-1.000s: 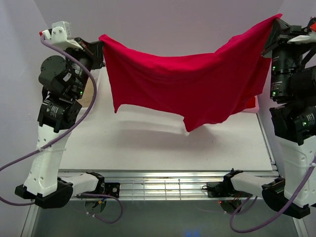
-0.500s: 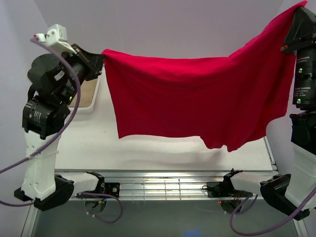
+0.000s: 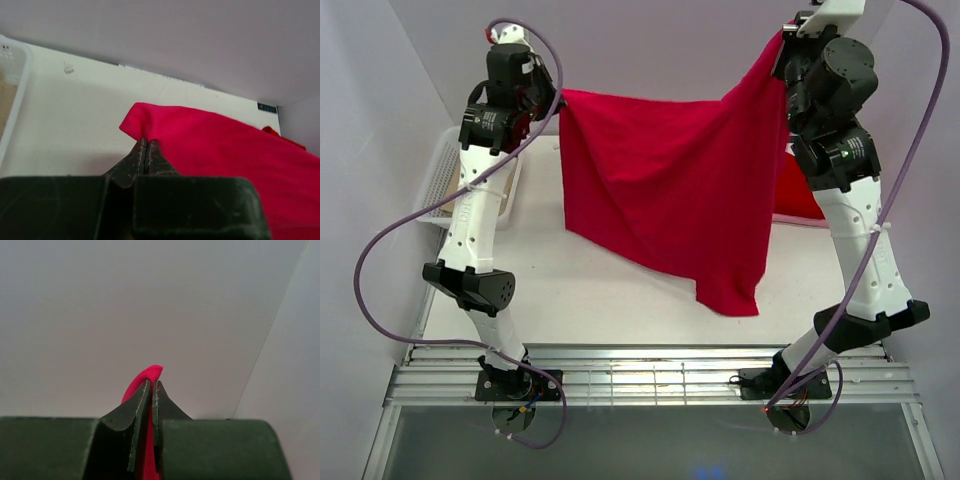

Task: Fold and stack the t-shirts
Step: Flatten out the tshirt

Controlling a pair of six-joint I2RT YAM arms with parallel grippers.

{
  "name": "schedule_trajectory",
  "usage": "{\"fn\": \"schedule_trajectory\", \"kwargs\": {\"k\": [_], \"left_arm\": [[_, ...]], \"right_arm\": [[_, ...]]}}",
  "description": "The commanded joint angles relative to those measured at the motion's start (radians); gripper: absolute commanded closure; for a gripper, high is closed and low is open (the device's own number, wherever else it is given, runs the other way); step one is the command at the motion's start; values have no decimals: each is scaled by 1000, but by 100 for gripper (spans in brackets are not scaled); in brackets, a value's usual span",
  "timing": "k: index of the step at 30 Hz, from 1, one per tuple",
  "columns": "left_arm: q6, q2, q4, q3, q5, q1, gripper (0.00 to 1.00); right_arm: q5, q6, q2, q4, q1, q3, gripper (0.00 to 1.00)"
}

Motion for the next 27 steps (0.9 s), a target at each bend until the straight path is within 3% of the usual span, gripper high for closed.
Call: {"fn": "schedule_trajectory", "kwargs": {"k": [1,7,13,16,21,22,27], "left_arm": [[-5,-44,174,71,45,83,100],[-11,-40,435,86,82,158,100],[43,-64,543,-13,128,201,100],[102,-98,610,-183,142,203,100],[240,-260,910,-774,147,203,100],[247,-273,912,-833,118,203,100],[224,-423,905,-1245,136,201,100]], "right_arm": [[44,-88,-7,259,-26,79,92],[-2,-83,96,356,-115,190,92],[-112,-45,70,377,-177,112,92],[-163,-22,24,341,-177,-32,92],[-232,33,-146,354,-177,-461,92],[-244,48,-169,348,-177,-586,92],[-330,159,-339,238,-140,-868,92]]}}
